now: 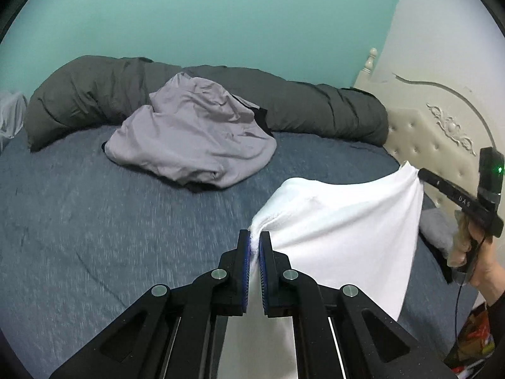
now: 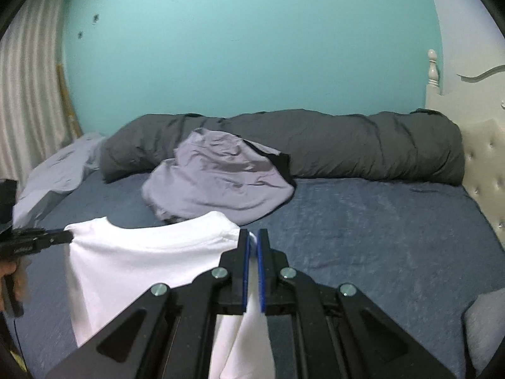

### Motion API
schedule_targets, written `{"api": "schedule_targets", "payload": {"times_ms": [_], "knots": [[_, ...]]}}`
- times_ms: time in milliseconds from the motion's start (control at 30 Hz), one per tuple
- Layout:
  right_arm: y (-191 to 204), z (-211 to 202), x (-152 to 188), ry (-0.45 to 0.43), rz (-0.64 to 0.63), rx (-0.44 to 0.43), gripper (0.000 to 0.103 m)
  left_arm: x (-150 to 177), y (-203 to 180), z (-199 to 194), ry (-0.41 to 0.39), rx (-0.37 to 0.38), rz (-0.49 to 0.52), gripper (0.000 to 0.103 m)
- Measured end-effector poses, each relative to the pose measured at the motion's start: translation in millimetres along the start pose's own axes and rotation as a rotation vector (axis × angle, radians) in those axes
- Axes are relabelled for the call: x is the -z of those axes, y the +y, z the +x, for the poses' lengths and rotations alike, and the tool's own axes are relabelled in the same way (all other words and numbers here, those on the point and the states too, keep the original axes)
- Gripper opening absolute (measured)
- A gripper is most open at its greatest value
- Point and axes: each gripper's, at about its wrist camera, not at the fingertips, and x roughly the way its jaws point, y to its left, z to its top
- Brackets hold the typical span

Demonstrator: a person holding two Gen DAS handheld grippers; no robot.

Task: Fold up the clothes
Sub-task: 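Lay the T-shirt flat on the bed and open the right tool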

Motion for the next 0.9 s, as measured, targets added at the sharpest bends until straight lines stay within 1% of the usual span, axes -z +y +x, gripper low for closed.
{"api": "schedule_targets", "payload": {"times_ms": [67,133,233,333,367,433,533,567,600,633,667,733,767,800,833,900], "knots": [[-2,26,-2,0.043,-0.001,0.04,0.004,-9,1,22,0.019,-0.002,-0.019,0.006],[-4,54,3,0.086,-0.014,0.069,0.004,-12,2,47,0.043,-0.021,-0.028,0.006],[-9,96,26,0.149,-0.023,0.092,0.004,-6,6,82,0.076,-0.05,-0.026,0.006],[-14,132,57,0.219,-0.022,0.087,0.004,12,14,124,0.127,-0.062,-0.043,0.006],[-15,138,65,0.234,-0.017,0.08,0.004,19,16,136,0.143,-0.066,-0.044,0.006],[-18,158,89,0.277,0.002,0.069,0.004,34,21,155,0.168,-0.073,-0.055,0.006],[-24,172,110,0.327,0.045,0.038,0.005,55,28,179,0.201,-0.081,-0.072,0.006],[-27,172,115,0.331,0.054,0.049,0.005,60,30,183,0.208,-0.081,-0.078,0.006],[-32,169,118,0.325,0.076,0.059,0.008,66,32,188,0.216,-0.081,-0.085,0.007],[-37,165,121,0.318,0.098,0.069,0.013,70,34,190,0.22,-0.086,-0.092,0.008],[-44,155,121,0.298,0.129,0.072,0.017,72,37,188,0.216,-0.082,-0.107,0.008],[-54,136,123,0.268,0.176,0.07,0.039,75,44,180,0.2,-0.069,-0.145,0.01],[-59,127,123,0.258,0.193,0.065,0.04,75,48,174,0.191,-0.068,-0.162,0.013],[-63,110,126,0.246,0.205,0.04,0.04,75,51,165,0.18,-0.073,-0.172,0.014],[-64,102,128,0.244,0.208,0.025,0.04,76,53,155,0.169,-0.079,-0.182,0.014],[-67,74,141,0.254,0.216,-0.011,0.04,80,57,132,0.148,-0.081,-0.193,0.015]]}}
